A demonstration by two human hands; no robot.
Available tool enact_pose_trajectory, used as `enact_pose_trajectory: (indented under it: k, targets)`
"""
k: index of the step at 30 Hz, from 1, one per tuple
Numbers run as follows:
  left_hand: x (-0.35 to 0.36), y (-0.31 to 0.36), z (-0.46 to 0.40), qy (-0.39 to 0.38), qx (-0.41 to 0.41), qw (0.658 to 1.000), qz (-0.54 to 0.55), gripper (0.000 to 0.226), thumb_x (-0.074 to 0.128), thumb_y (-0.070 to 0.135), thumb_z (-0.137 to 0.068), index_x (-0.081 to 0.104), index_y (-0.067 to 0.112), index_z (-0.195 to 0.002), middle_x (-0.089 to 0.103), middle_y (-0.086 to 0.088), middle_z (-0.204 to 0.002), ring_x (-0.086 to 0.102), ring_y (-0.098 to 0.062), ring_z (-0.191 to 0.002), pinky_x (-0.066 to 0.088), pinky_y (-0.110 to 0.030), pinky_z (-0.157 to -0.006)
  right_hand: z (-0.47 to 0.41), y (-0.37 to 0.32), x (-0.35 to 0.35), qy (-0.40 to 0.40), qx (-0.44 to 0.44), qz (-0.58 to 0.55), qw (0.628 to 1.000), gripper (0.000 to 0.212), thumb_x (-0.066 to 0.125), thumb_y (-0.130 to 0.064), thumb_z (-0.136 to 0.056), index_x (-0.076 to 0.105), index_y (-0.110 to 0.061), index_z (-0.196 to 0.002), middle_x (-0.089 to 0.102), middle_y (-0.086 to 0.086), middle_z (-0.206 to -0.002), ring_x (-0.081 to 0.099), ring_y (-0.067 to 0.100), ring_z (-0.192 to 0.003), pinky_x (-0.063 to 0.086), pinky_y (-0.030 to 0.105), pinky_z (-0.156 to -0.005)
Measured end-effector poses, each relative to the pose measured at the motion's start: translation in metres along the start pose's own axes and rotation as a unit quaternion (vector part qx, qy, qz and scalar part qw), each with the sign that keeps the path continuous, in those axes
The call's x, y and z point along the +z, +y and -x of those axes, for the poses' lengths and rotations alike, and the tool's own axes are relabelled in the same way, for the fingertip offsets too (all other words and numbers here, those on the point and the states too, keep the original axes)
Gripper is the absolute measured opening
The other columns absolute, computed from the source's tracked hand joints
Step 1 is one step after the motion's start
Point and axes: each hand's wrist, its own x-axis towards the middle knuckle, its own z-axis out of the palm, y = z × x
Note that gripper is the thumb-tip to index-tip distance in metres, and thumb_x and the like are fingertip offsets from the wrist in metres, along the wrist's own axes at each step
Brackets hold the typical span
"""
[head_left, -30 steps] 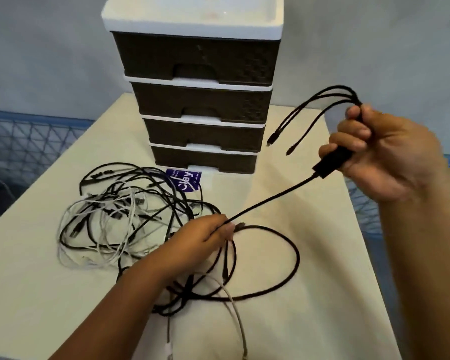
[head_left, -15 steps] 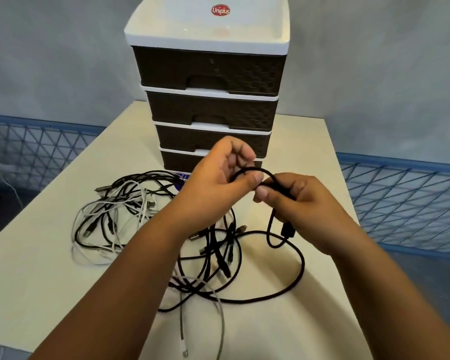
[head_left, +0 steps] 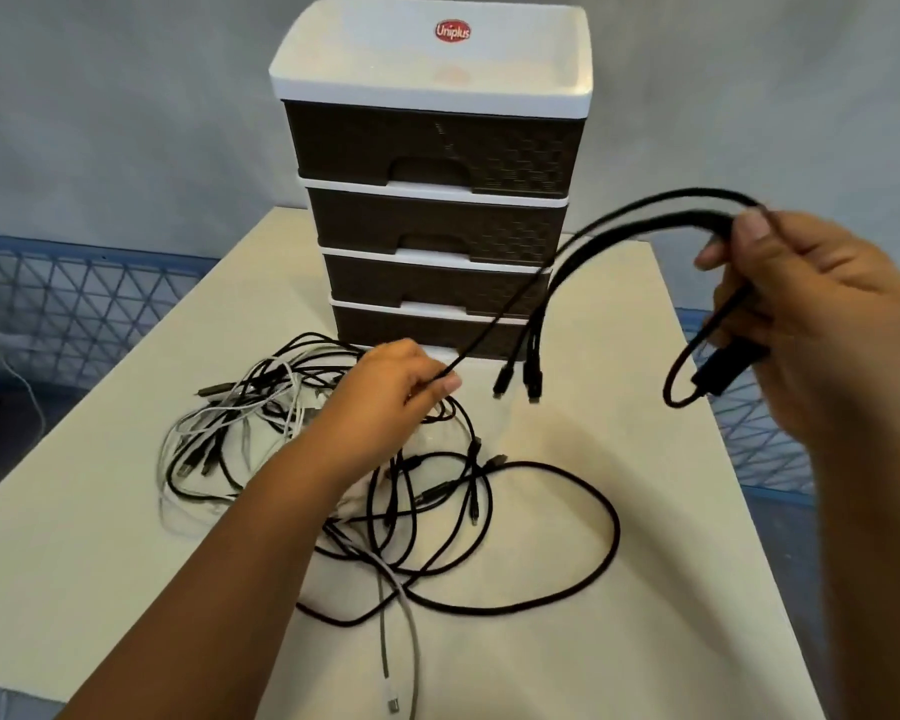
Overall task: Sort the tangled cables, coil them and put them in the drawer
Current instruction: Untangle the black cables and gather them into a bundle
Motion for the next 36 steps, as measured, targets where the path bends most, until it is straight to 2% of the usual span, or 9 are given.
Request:
enact_pose_trajectory:
  k: [4, 7, 12, 17, 22, 25, 28, 31, 36]
  targets:
    - [-0.029, 0.028, -0.014, 0.044, 0.014, 0.996, 0.070, 0.025, 0.057, 0.041, -0.096, 0.067, 0.026, -0.079, 0.054, 0.009, -0.077, 0.054, -0.005, -0.073, 0.042, -0.025, -0.066, 0.006, 0.023, 0.014, -0.043, 0.081, 0.104, 0.990, 0.023, 0.058, -0.030, -0.097, 0.070, -0.020, -0.079, 0.042, -0.005, -0.052, 0.037, 0.016, -0.052, 0.034, 0.030, -0.057]
    - [-0.049, 0.051, -0.026, 0.103, 0.018, 0.979, 0.176, 0.020, 0.060, 0.038, -0.095, 0.074, 0.024, -0.098, 0.063, 0.010, -0.083, 0.061, -0.001, -0.074, 0.046, -0.016, -0.066, 0.015, 0.035, 0.037, -0.099, 0.105, 0.139, 0.980, 0.013, 0.065, -0.029, -0.093, 0.071, -0.021, -0.085, 0.047, -0.012, -0.052, 0.042, 0.016, -0.056, 0.037, 0.032, -0.056]
    - [-0.076, 0.080, -0.041, 0.136, 0.099, 0.949, 0.267, 0.022, 0.058, 0.029, -0.098, 0.074, 0.016, -0.106, 0.066, 0.006, -0.084, 0.064, -0.004, -0.074, 0.050, -0.021, -0.070, 0.019, 0.034, 0.085, -0.161, 0.072, 0.118, 0.977, 0.016, 0.077, -0.029, -0.082, 0.072, -0.020, -0.095, 0.053, -0.014, -0.058, 0.047, 0.005, -0.057, 0.038, 0.020, -0.054]
    - [-0.087, 0.090, -0.039, 0.140, 0.147, 0.901, 0.384, 0.019, 0.055, 0.020, -0.099, 0.071, 0.012, -0.105, 0.066, -0.004, -0.088, 0.062, -0.011, -0.076, 0.053, -0.029, -0.077, 0.011, 0.036, 0.129, -0.136, 0.028, 0.133, 0.981, 0.013, 0.067, -0.033, -0.091, 0.071, -0.022, -0.096, 0.069, 0.005, -0.079, 0.061, 0.011, -0.072, 0.050, 0.033, -0.069]
    - [-0.087, 0.064, -0.027, 0.141, 0.128, 0.863, 0.468, 0.030, 0.057, 0.007, -0.097, 0.058, 0.012, -0.126, 0.064, -0.005, -0.111, 0.065, -0.010, -0.095, 0.054, -0.030, -0.087, 0.003, 0.038, 0.134, -0.129, 0.007, 0.182, 0.975, 0.021, 0.056, -0.032, -0.098, 0.065, -0.024, -0.082, 0.062, -0.020, -0.063, 0.055, -0.001, -0.061, 0.043, 0.028, -0.062]
    - [-0.066, 0.030, -0.012, 0.137, 0.026, 0.935, 0.325, 0.042, 0.067, 0.017, -0.092, 0.055, 0.026, -0.131, 0.059, 0.004, -0.124, 0.059, 0.001, -0.107, 0.054, -0.026, -0.089, 0.000, 0.033, 0.135, -0.094, 0.041, 0.140, 0.985, 0.027, 0.052, -0.032, -0.100, 0.062, -0.021, -0.077, 0.057, -0.014, -0.062, 0.054, 0.001, -0.060, 0.045, 0.024, -0.062]
    - [-0.032, -0.006, 0.006, 0.014, -0.085, 0.989, 0.117, 0.052, 0.071, 0.045, -0.083, 0.048, 0.035, -0.129, 0.053, 0.009, -0.125, 0.051, -0.008, -0.116, 0.048, -0.037, -0.096, -0.003, 0.022, 0.136, -0.063, 0.050, 0.126, 0.989, 0.034, 0.050, -0.037, -0.101, 0.063, -0.016, -0.078, 0.050, -0.010, -0.059, 0.049, 0.008, -0.056, 0.044, 0.031, -0.060]
    - [-0.009, -0.029, 0.014, 0.002, -0.087, 0.995, -0.056, 0.062, 0.066, 0.045, -0.084, 0.040, 0.028, -0.139, 0.047, 0.005, -0.131, 0.042, -0.017, -0.122, 0.042, -0.038, -0.098, -0.006, 0.014, 0.137, -0.061, 0.047, 0.122, 0.990, 0.035, 0.047, -0.038, -0.102, 0.061, -0.015, -0.079, 0.050, 0.000, -0.062, 0.046, 0.010, -0.055, 0.041, 0.034, -0.058]
    - [-0.007, -0.060, 0.007, 0.028, -0.070, 0.992, -0.103, 0.046, 0.057, 0.016, -0.090, 0.053, 0.021, -0.135, 0.047, 0.002, -0.131, 0.039, -0.019, -0.124, 0.039, -0.032, -0.099, -0.014, -0.012, 0.127, -0.016, 0.023, 0.019, 0.999, 0.034, 0.047, -0.031, -0.103, 0.057, -0.014, -0.076, 0.041, -0.011, -0.051, 0.036, 0.009, -0.047, 0.034, 0.032, -0.056]
